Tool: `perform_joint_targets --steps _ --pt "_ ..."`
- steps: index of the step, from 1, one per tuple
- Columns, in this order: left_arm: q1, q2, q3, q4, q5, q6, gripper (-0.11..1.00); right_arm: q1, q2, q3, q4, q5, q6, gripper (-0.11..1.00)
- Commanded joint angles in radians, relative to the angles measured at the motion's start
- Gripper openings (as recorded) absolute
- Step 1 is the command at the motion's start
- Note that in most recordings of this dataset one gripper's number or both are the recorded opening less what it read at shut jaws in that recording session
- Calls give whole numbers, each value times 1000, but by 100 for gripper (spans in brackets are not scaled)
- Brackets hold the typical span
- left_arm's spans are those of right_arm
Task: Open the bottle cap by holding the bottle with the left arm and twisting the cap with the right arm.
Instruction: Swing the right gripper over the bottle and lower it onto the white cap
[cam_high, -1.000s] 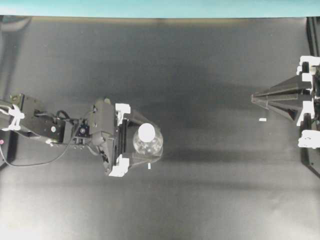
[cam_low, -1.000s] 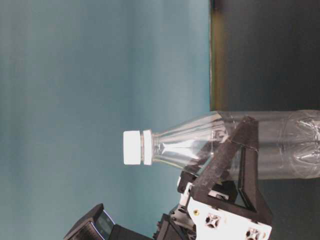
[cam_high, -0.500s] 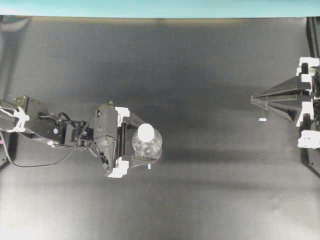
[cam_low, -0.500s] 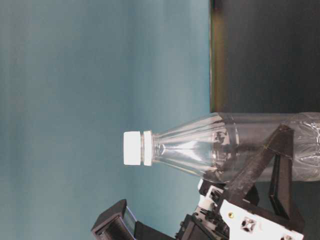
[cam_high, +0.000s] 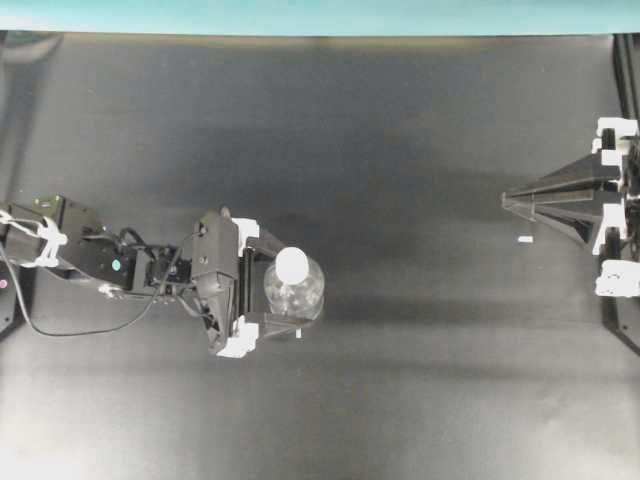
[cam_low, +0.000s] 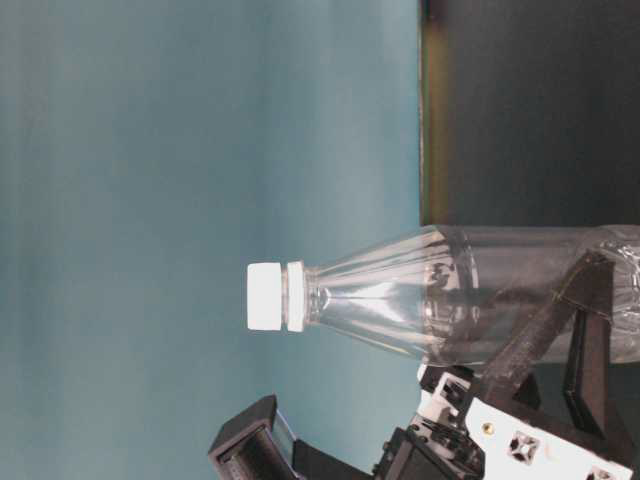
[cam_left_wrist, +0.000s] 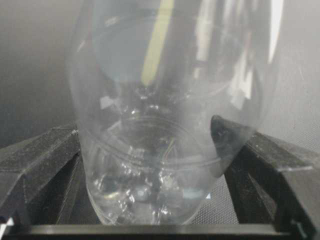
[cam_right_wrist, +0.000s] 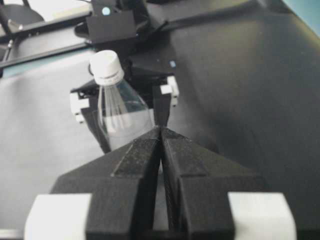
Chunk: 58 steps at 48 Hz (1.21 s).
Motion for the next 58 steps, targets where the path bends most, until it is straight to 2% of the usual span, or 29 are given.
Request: perform_joint_targets --steps 1,15,21,28,34,38,43,47,50,53,58 --pt "-9 34 14 3 18 -11 99 8 3 -6 2 -2 6 0" --pt "-11 37 15 3 17 -3 91 31 3 -11 6 14 18 0" --pt "-9 37 17 3 17 3 84 35 8 -12 8 66 54 0" --pt "-9 37 15 3 17 8 84 51 23 -49 6 127 75 0" --pt "-11 37 17 3 17 11 84 64 66 -132 6 278 77 0" --pt "-11 37 17 3 17 11 84 72 135 -225 6 436 78 1" --pt "-11 37 17 3 17 11 84 74 238 -347 8 572 77 2" --pt "-11 37 17 3 17 11 84 74 327 -451 9 678 80 11" --pt "-11 37 15 3 17 8 84 74 391 -529 11 762 81 22" --pt "-12 37 14 3 17 8 84 74 451 -595 14 842 86 37" --pt "-14 37 12 3 17 8 84 74 554 -696 15 946 132 65"
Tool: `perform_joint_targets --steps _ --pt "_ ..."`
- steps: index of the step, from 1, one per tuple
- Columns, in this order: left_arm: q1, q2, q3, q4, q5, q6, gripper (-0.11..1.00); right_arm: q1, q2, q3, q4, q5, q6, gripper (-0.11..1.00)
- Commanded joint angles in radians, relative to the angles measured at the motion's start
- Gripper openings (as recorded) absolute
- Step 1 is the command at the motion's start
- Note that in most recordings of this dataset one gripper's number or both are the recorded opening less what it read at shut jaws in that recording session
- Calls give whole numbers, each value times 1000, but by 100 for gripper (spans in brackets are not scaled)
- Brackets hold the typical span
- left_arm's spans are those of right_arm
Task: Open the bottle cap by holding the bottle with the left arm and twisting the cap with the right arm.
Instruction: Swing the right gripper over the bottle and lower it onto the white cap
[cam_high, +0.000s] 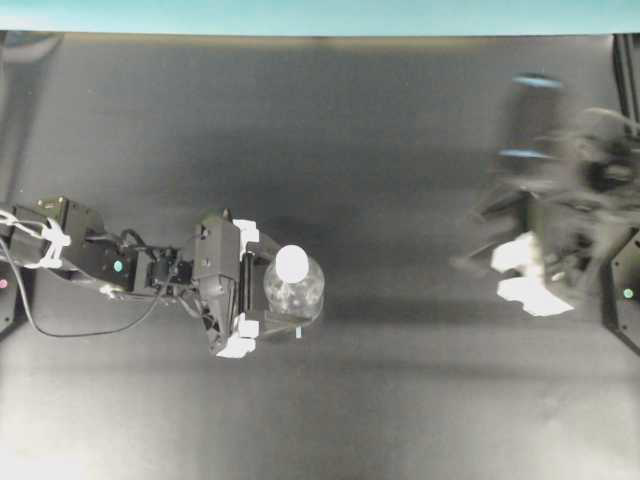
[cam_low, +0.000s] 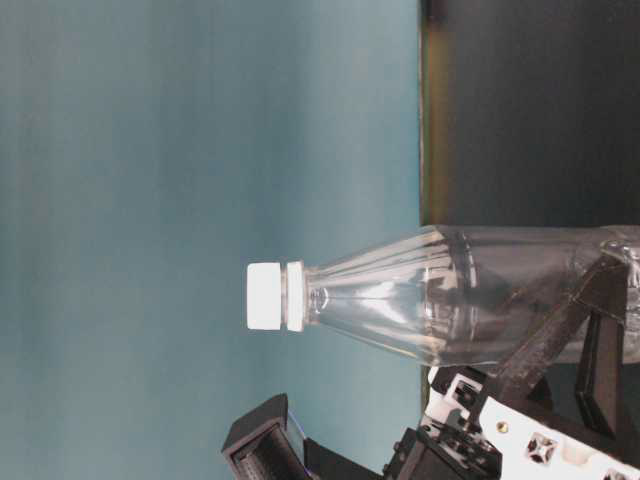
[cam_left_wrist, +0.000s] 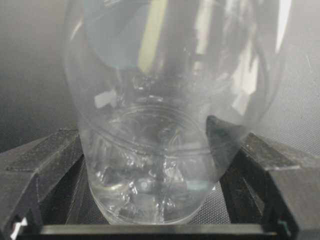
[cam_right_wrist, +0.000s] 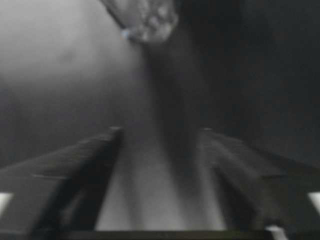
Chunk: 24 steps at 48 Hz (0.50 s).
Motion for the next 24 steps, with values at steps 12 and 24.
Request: perform_joint_targets --steps 12,24 --pt "-14 23 20 5 17 -8 84 -23 259 -333 11 150 195 82" --pt "-17 23 20 5 17 -8 84 -32 469 -635 94 296 342 82"
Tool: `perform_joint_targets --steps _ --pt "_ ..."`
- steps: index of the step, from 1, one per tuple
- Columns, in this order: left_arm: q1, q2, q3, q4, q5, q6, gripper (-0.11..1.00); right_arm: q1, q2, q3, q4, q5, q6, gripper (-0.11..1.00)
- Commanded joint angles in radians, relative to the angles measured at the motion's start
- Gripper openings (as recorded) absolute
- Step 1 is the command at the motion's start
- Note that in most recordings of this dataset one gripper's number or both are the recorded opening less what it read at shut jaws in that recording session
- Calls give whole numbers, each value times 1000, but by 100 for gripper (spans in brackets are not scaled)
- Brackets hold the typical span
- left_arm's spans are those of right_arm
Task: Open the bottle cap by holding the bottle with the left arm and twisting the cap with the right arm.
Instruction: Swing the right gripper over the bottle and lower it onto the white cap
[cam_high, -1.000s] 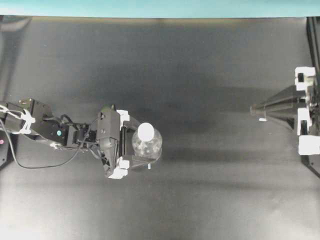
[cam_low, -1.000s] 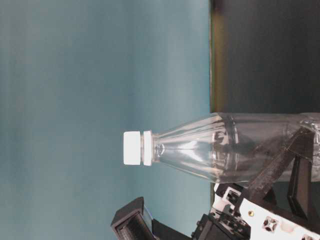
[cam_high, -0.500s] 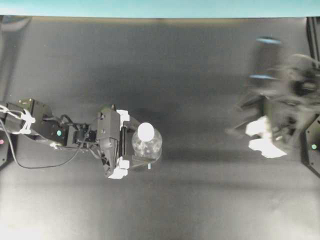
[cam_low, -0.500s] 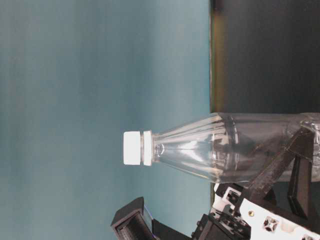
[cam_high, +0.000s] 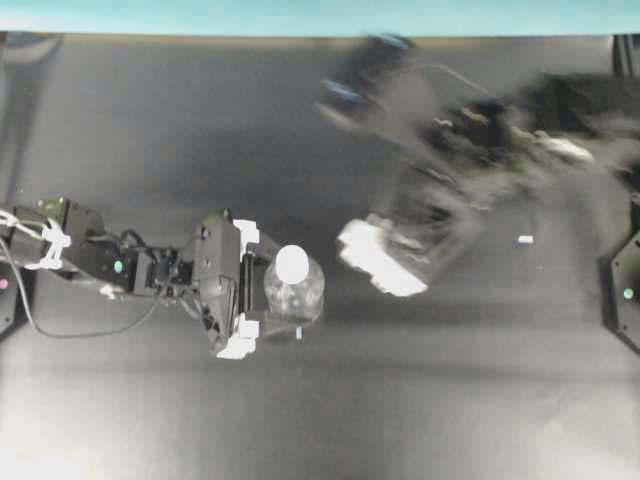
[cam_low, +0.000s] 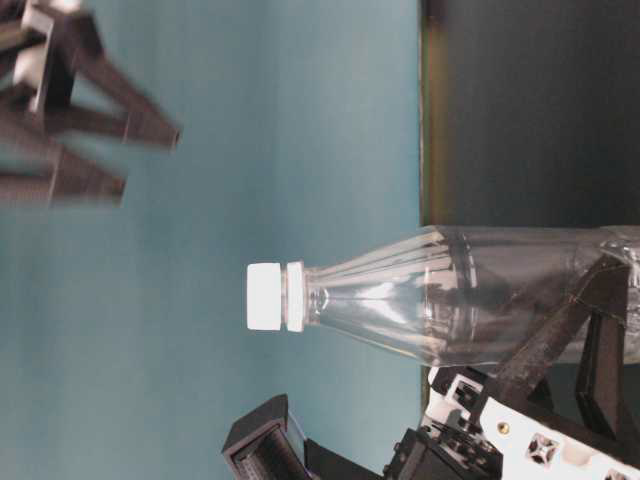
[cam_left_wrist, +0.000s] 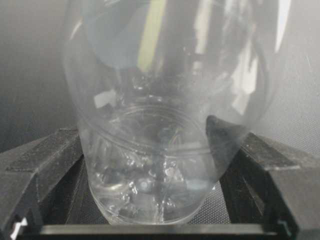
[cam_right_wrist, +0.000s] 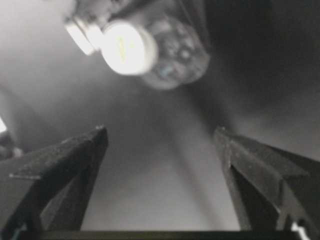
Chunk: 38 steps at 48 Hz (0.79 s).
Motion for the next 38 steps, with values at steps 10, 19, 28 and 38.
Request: perform_joint_targets --steps 10,19,28,38 --pt "-15 23 18 5 17 -8 84 -6 213 -295 58 199 103 81" --pt "-18 23 20 5 17 -15 84 -6 304 -396 54 288 196 81" --pt "-26 23 20 5 17 -17 84 -3 331 -400 49 304 215 81" --pt "-28 23 21 5 17 -17 84 11 354 -382 54 299 213 81"
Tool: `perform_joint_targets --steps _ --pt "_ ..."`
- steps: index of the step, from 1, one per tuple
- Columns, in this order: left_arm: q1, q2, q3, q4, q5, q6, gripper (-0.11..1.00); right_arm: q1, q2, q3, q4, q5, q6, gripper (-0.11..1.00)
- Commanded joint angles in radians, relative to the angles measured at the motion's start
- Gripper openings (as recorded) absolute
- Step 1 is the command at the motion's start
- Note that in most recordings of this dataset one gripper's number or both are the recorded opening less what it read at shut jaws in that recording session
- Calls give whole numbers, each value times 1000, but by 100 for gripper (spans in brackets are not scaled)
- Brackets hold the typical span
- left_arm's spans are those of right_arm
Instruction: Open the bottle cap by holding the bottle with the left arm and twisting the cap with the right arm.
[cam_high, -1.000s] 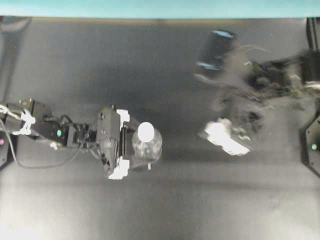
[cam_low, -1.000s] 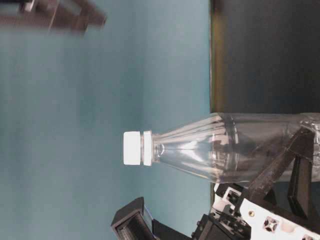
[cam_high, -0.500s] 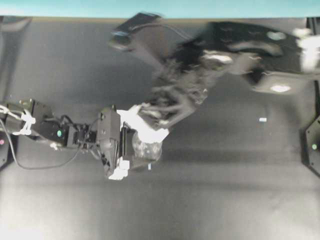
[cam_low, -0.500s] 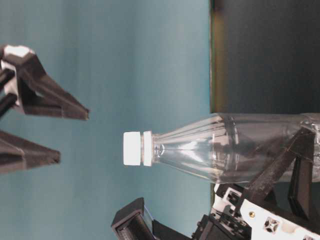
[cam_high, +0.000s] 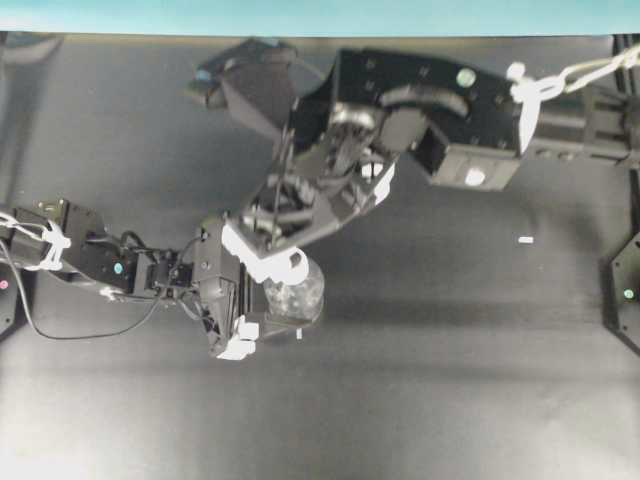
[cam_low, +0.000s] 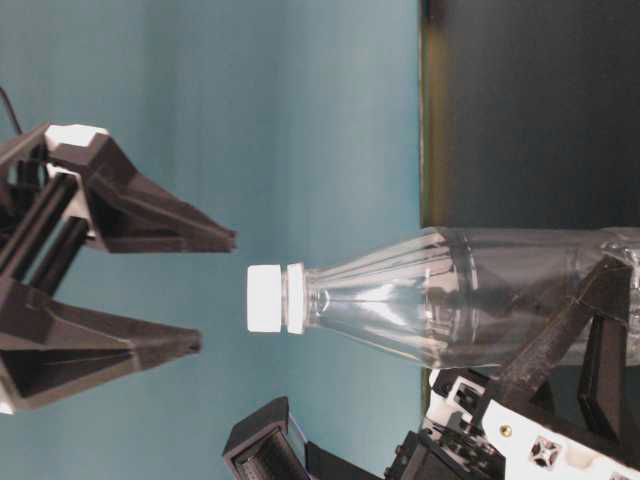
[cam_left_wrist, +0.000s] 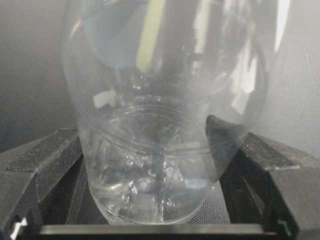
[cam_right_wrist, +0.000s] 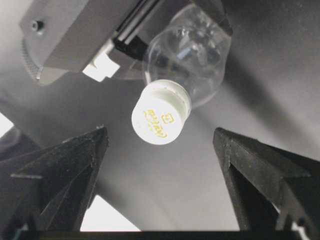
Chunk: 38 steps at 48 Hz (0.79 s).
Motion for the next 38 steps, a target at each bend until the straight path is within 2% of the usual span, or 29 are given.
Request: perform_joint_targets --steps 1,20,24,30,38 --pt "-21 25 18 3 17 -12 84 18 6 0 3 -5 5 81" --pt "-23 25 17 3 17 -12 84 21 17 41 -3 -67 0 76" --pt "-23 25 17 3 17 -12 84 26 17 51 -5 -71 -2 67" --pt "-23 26 18 3 17 -12 84 31 17 54 -5 -67 -12 39" --pt "-23 25 18 3 17 -11 84 31 17 52 -5 -71 -77 37"
